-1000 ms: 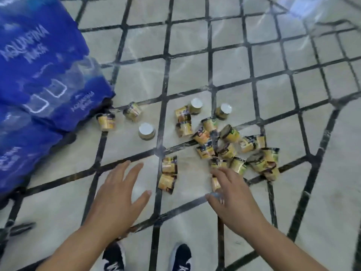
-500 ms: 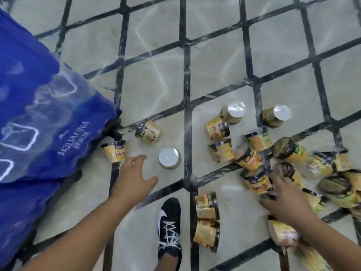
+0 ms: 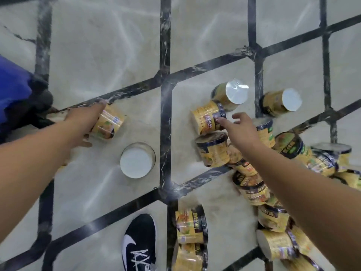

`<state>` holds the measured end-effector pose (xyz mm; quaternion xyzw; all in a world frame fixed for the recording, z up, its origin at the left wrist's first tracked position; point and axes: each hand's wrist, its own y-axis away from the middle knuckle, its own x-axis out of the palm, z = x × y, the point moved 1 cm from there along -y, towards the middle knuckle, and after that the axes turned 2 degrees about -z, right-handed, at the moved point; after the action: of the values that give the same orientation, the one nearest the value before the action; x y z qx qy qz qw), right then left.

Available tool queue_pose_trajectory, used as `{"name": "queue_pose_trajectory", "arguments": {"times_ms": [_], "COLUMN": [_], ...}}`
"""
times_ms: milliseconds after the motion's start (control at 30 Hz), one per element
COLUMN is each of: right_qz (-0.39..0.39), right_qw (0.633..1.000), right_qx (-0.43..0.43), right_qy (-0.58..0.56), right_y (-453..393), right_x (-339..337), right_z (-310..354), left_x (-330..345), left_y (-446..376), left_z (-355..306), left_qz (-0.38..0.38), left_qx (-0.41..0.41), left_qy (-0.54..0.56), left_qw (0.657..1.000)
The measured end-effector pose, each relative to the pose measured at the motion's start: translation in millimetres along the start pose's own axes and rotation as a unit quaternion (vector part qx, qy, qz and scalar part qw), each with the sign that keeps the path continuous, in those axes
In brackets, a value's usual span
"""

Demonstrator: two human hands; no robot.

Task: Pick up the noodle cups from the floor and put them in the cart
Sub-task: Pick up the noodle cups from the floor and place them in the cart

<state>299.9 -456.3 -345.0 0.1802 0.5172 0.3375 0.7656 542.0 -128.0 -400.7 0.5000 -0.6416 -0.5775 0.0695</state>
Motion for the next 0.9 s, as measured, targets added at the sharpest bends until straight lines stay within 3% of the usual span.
{"name": "queue_pose_trajectory", "arguments": {"times_ms": [100,233,433,567,700,900], "right_qz": [0.020,0.030,0.000,-0.006,0.054,0.116], "right_qw": [0.995,0.988,0.980,0.990,0.989,0.929], "right_qx": [0.040,0.094,0.131,0.024,-0.118,-0.352], "right_qy": [-0.091,-0.120,-0.151,-0.137,-0.076,0.015], "right_y": [-39,-88,-67,-15,84,288], "right_x": [16,42,54,53,35,-10], "right_z": [22,9,15,27,47,79], "left_x": [8,0,-27,-48,-84,-149], "left_y": [-10,-5,23,83,168,328], "left_z": [4,11,36,50,71,127], "left_qz": [0.020,0.075,0.048,-0.026,-0.048,-0.069], "left_qx": [-0.026,-0.022,0.126,0.246,0.286,0.304], "left_qy": [0.062,0.077,0.040,-0.035,0.003,0.041], "left_qw": [0.998,0.994,0.990,0.968,0.957,0.949]}}
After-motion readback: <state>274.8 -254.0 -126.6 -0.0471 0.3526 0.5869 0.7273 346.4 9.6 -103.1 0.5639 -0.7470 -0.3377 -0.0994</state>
